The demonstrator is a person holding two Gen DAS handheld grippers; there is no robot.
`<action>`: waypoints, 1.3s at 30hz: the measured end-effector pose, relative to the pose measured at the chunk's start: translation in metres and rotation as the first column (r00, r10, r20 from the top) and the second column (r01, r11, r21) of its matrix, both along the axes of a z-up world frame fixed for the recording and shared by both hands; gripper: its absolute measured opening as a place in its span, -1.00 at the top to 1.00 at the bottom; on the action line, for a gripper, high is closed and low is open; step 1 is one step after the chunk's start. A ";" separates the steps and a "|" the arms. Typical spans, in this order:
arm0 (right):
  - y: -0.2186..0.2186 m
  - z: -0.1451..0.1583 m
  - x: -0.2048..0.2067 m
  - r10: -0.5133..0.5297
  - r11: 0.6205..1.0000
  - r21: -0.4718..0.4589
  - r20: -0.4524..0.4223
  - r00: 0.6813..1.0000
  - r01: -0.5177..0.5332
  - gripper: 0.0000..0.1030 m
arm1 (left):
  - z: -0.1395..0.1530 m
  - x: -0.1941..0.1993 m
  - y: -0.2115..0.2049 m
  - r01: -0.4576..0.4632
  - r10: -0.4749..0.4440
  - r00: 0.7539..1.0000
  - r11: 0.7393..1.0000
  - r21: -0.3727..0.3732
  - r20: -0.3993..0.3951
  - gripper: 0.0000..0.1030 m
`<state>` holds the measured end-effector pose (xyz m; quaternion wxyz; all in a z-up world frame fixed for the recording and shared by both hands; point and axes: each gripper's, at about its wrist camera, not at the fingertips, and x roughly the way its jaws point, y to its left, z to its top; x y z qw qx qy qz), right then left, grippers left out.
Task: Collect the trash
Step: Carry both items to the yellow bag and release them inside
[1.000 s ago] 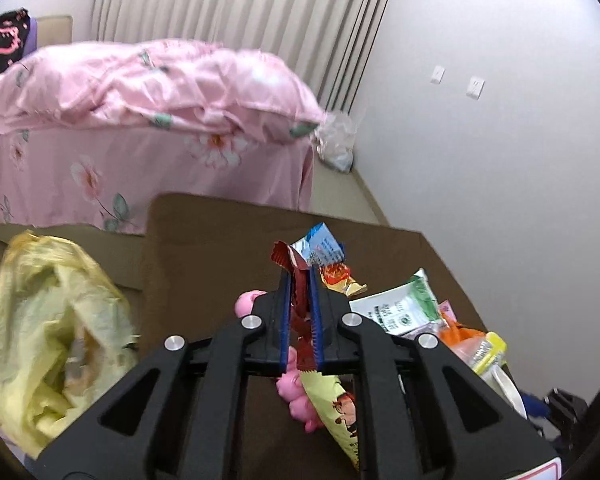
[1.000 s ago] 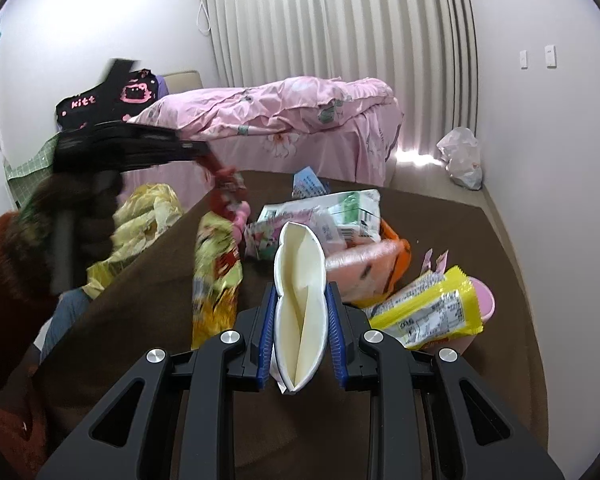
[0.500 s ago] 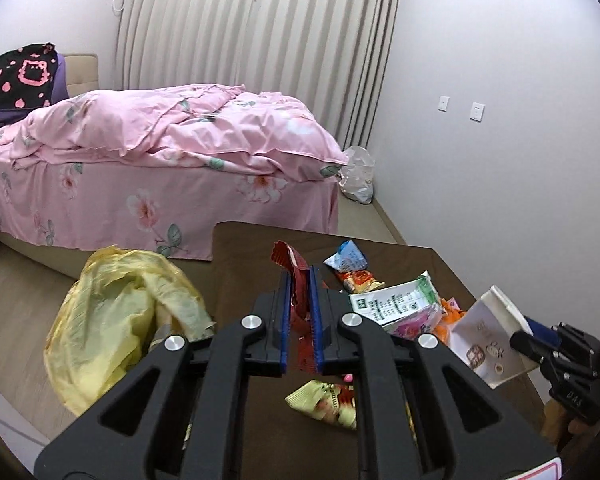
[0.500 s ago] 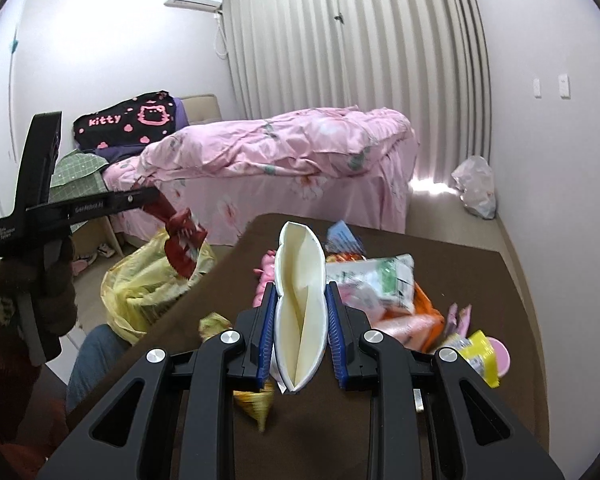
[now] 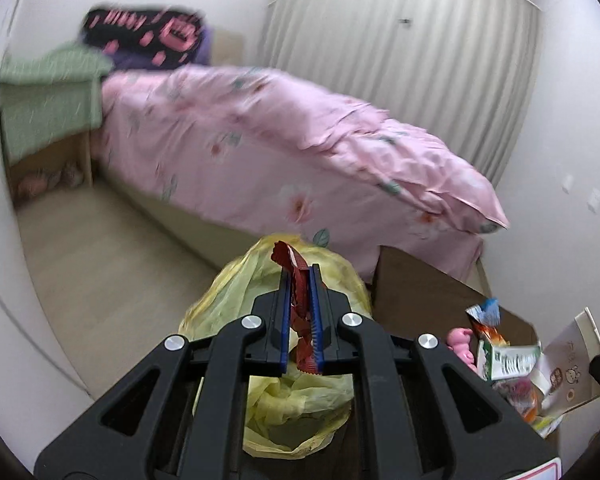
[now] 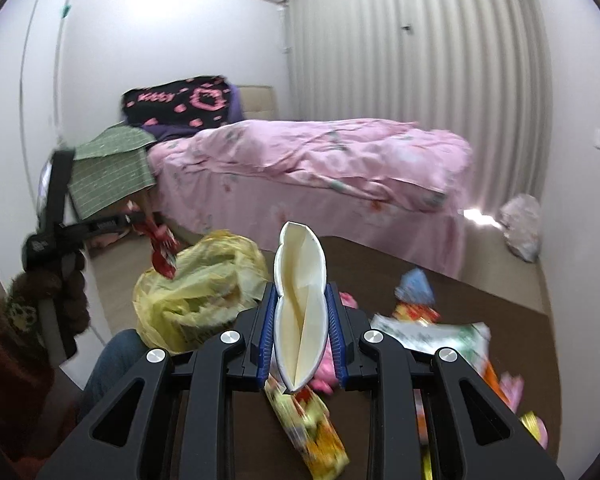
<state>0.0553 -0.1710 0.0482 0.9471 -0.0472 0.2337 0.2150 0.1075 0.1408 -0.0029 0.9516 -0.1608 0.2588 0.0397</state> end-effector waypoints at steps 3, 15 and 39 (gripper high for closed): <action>0.025 0.001 0.038 0.075 0.997 0.001 -0.028 0.997 -0.075 0.55 | -0.022 0.018 0.002 0.067 -0.070 0.997 0.994 -0.087 -0.023 0.84; 0.123 -0.036 0.157 0.262 0.964 0.010 -0.193 0.945 -0.265 0.55 | -0.098 0.091 0.011 -0.136 0.176 0.949 0.977 0.165 -0.262 0.84; 0.145 -0.097 0.180 0.252 0.963 0.005 -0.375 0.892 -0.270 0.15 | -0.053 0.048 0.035 -0.096 0.085 0.992 0.988 -0.124 -0.091 -0.11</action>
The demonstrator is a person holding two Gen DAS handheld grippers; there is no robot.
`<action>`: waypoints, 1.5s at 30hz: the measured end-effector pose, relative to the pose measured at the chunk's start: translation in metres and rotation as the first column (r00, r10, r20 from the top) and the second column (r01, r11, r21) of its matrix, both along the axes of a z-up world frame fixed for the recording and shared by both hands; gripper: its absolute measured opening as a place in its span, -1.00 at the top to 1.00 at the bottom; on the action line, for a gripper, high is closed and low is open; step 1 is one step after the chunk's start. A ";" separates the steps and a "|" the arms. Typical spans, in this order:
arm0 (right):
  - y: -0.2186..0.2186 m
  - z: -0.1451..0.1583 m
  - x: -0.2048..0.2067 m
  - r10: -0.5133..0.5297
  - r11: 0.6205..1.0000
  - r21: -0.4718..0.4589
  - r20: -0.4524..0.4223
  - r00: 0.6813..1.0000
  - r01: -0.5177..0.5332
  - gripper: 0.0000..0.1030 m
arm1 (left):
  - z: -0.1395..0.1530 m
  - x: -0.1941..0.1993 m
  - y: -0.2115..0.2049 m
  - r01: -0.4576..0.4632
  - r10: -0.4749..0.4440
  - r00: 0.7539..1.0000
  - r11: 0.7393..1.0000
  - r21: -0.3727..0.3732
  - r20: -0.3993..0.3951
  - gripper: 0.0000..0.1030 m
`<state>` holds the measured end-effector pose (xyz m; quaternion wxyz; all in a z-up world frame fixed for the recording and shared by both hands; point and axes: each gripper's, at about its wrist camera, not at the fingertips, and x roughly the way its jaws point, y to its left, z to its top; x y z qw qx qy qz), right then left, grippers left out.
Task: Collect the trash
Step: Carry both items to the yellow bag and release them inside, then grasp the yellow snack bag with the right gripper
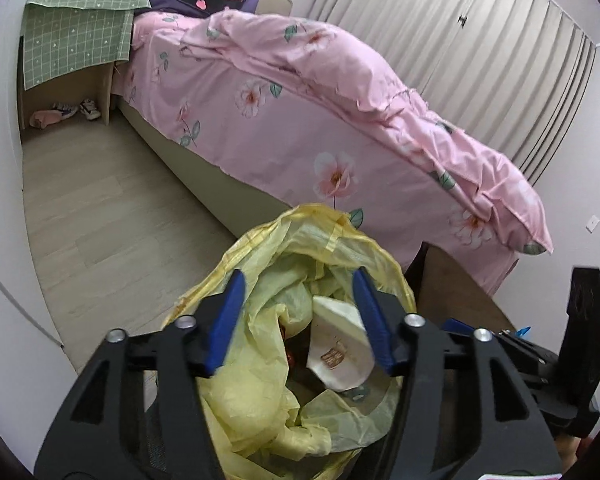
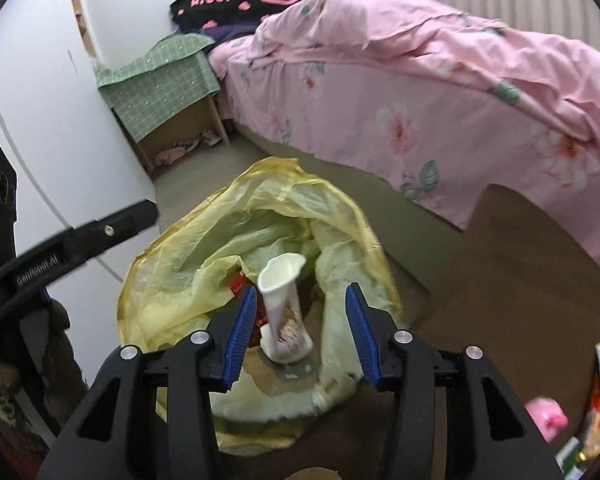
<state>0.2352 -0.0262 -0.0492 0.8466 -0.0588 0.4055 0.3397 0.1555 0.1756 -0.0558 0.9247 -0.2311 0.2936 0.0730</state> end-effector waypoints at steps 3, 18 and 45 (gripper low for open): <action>-0.020 0.014 -0.017 -0.024 1.000 0.001 0.025 0.999 0.024 0.15 | 0.006 -0.004 -0.006 0.029 -0.029 1.000 1.000 -0.007 0.012 -0.18; -0.200 0.032 -0.144 -0.333 0.942 0.015 0.175 0.927 0.335 -0.13 | 0.019 -0.032 -0.099 0.326 -0.323 0.945 0.942 -0.076 0.046 -0.67; -0.332 -0.053 -0.206 -0.699 0.662 0.242 -0.142 0.701 0.709 0.51 | -0.012 -0.085 -0.237 0.616 -0.598 0.787 0.776 0.136 -0.151 -0.66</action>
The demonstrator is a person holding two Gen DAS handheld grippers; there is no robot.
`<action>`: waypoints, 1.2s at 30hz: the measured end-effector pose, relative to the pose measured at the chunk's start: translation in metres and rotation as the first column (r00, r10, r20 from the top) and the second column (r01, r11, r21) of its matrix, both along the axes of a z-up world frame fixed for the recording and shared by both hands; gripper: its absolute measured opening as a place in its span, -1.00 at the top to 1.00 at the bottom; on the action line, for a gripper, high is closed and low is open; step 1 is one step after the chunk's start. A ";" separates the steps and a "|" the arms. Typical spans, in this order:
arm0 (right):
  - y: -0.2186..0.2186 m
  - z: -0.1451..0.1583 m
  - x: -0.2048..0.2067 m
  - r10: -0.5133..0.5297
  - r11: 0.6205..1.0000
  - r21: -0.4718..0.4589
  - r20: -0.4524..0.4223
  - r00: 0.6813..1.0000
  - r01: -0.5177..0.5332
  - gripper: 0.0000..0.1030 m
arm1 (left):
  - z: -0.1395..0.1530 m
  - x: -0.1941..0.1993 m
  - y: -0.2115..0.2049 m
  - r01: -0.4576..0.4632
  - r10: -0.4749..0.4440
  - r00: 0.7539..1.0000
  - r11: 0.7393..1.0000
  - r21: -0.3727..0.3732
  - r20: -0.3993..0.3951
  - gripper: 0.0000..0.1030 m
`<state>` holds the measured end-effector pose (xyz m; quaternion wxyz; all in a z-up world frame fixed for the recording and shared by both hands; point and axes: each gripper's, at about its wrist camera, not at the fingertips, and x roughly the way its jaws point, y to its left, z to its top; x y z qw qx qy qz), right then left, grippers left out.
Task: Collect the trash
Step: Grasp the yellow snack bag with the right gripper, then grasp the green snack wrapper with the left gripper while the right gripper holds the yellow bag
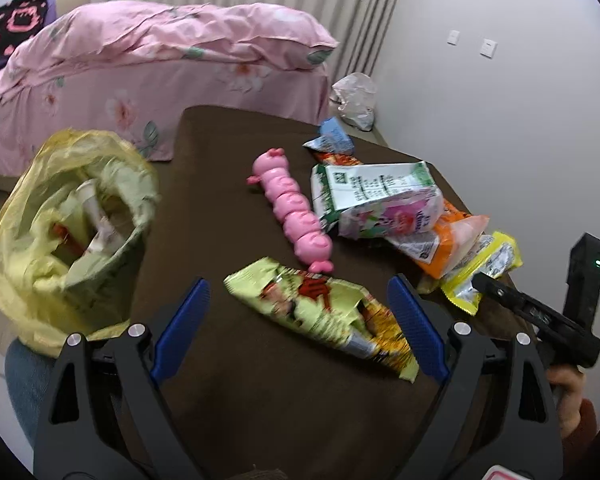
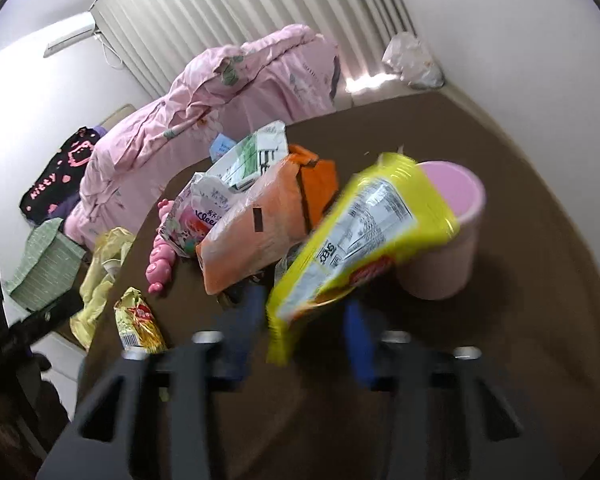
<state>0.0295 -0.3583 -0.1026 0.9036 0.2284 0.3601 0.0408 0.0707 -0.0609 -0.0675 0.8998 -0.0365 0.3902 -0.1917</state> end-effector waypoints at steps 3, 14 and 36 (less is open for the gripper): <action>0.011 0.002 -0.002 0.050 0.998 -0.031 0.015 0.999 -0.049 0.65 | -0.007 -0.002 0.013 -0.026 0.025 0.999 0.999 -0.021 -0.048 -0.65; 0.052 0.026 -0.045 0.329 0.934 -0.144 -0.001 0.944 -0.325 0.67 | -0.027 0.008 -0.001 0.008 -0.017 0.983 0.999 -0.052 -0.182 -0.50; 0.054 0.024 -0.060 0.323 0.890 -0.318 -0.062 0.944 -0.325 0.56 | -0.026 0.039 -0.002 -0.027 0.008 0.984 0.994 -0.108 -0.176 0.78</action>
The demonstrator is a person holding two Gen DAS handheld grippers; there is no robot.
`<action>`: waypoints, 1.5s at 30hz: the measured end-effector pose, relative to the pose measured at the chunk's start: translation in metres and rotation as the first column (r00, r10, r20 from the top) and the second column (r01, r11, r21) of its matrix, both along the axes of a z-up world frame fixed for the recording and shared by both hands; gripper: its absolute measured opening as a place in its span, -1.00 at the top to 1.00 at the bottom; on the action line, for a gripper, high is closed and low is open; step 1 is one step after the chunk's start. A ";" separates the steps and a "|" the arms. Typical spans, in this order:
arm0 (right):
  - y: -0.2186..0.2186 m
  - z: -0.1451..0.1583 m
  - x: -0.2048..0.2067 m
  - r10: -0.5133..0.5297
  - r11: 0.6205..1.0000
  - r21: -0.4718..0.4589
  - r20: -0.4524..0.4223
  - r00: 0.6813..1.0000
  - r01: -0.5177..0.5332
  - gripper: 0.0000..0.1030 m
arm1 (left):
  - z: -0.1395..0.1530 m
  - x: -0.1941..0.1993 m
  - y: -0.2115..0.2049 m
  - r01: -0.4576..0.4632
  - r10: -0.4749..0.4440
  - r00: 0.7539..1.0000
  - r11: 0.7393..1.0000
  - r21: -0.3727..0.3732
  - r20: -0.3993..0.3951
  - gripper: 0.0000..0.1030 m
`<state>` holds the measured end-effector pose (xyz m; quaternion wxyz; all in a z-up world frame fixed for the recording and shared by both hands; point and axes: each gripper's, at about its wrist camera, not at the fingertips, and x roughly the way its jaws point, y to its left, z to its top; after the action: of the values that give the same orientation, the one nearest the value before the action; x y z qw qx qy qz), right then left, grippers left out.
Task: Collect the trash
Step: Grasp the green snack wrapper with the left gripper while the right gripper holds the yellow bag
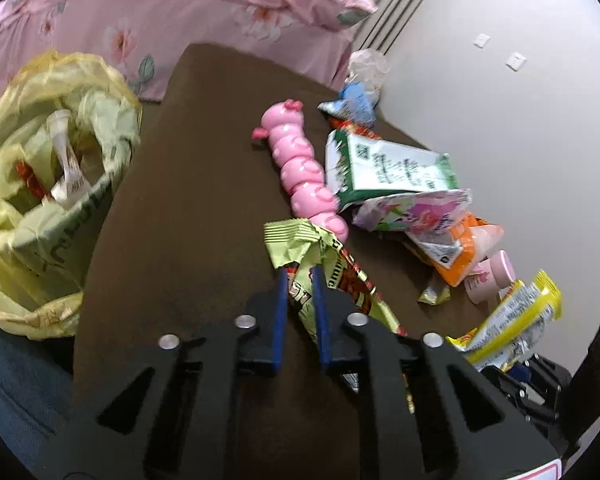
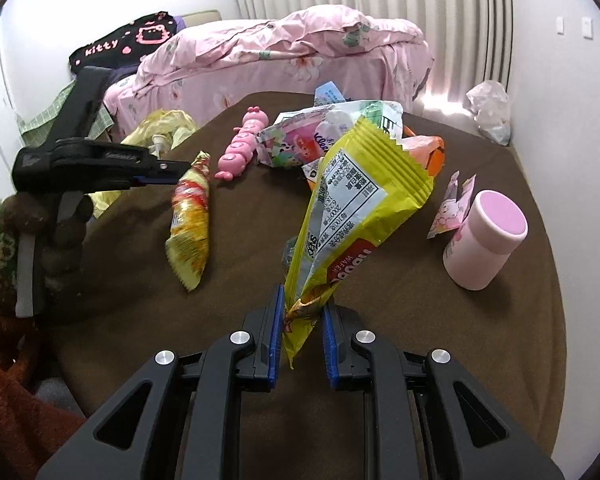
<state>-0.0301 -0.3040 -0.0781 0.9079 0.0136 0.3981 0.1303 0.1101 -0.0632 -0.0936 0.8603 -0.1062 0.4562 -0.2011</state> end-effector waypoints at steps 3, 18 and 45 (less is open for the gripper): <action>-0.006 0.004 0.000 -0.017 0.999 0.034 0.020 1.000 0.016 0.33 | 0.015 -0.011 -0.002 0.008 -0.009 0.996 1.000 0.017 0.091 0.79; -0.046 0.011 0.003 -0.188 0.979 0.095 0.054 0.981 0.183 0.25 | 0.009 -0.014 -0.008 0.016 -0.016 0.999 1.000 -0.009 0.031 0.04; -0.045 0.011 -0.005 -0.167 0.978 0.139 0.093 0.982 0.153 0.25 | -0.010 0.030 -0.024 -0.028 0.027 0.989 1.000 -0.004 -0.142 0.32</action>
<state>-0.0353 -0.3489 -0.0674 0.9321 0.0985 0.3385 0.0832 0.1404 -0.0873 -0.1035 0.8281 -0.1291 0.5141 -0.1823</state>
